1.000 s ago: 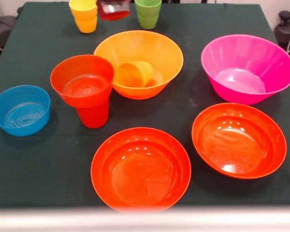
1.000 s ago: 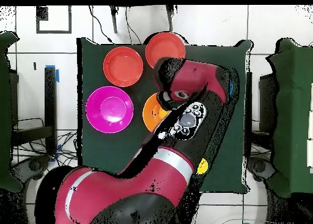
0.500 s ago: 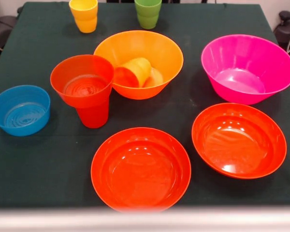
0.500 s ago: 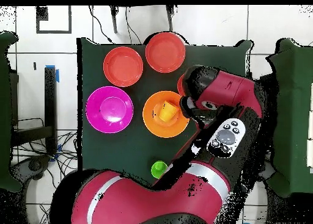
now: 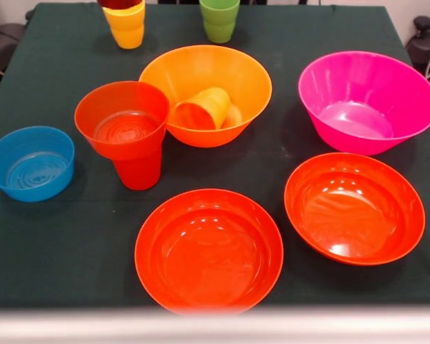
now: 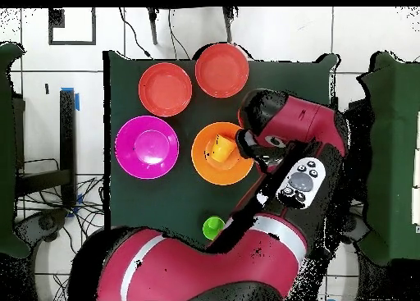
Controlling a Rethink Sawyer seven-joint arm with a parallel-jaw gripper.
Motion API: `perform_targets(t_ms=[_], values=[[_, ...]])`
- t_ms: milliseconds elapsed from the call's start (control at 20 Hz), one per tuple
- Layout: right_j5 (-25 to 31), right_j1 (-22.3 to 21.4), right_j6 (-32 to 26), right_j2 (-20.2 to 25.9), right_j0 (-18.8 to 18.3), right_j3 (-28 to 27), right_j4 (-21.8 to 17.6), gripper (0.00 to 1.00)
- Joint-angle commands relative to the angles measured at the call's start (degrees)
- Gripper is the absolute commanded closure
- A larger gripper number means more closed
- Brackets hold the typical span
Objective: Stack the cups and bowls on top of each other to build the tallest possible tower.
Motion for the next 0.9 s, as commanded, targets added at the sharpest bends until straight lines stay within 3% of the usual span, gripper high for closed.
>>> perform_targets(t_ms=[50, 200, 450, 500, 750, 900], values=[[4.23, 5.55, -4.27, 6.14, 0.88, -5.50, -5.49, 1.00], [12.12, 9.61, 3.31, 4.89, 2.10, -11.80, -3.33, 1.00], [17.03, 12.25, 6.21, 4.16, 2.37, -16.23, -1.60, 1.00], [18.07, 12.76, 6.47, 3.97, 2.35, -17.14, -1.43, 0.00], [21.09, 14.30, 6.66, 3.20, 1.68, -20.43, -1.01, 0.00], [26.04, 16.97, 9.49, 2.40, 0.89, -26.26, 0.61, 0.00]])
